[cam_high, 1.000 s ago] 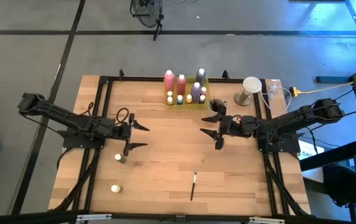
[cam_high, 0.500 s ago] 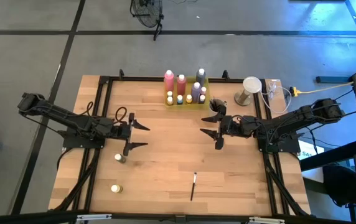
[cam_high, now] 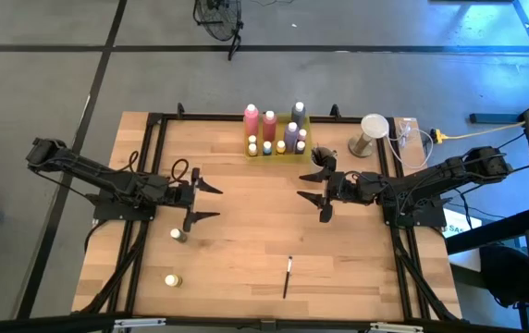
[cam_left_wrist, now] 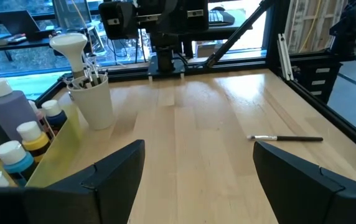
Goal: Pick & Place Paint Supplies
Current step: Put the small green paint bottle into the yellow bin
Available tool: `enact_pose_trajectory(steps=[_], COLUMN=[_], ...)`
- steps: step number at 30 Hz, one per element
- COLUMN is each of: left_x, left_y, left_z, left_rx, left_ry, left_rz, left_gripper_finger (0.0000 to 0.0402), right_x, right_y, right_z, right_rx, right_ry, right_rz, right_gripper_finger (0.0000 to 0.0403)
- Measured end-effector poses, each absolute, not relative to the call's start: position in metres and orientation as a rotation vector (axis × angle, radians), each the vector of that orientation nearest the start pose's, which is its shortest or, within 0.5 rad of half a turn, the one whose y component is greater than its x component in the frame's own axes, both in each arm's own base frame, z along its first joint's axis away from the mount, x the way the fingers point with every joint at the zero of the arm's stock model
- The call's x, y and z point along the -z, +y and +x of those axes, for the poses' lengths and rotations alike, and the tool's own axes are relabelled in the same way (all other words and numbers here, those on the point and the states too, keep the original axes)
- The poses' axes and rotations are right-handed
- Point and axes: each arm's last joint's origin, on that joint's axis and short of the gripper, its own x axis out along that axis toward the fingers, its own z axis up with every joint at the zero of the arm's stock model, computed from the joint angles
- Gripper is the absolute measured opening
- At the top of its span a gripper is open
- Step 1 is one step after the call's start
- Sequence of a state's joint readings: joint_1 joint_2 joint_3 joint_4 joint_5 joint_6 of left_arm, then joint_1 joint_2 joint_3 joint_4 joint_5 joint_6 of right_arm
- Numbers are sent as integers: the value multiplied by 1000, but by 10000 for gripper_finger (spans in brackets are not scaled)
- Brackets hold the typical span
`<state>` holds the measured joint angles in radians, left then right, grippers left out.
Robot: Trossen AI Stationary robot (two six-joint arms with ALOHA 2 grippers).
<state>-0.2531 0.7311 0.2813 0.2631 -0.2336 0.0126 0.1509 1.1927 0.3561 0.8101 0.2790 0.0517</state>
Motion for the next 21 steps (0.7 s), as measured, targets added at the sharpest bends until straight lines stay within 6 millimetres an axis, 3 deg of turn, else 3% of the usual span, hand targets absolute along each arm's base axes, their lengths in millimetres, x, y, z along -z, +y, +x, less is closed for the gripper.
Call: enact_pose_trajectory(steps=[21], left_x=[-210], left_y=[-35], left_z=[161], left_rx=[39], left_ry=[179], left_rz=[59], left_gripper_finger=[297], right_x=[-204], right_y=[26], right_z=[225], right_rx=[142], right_ry=[25], right_rz=[38], right_gripper_finger=[227])
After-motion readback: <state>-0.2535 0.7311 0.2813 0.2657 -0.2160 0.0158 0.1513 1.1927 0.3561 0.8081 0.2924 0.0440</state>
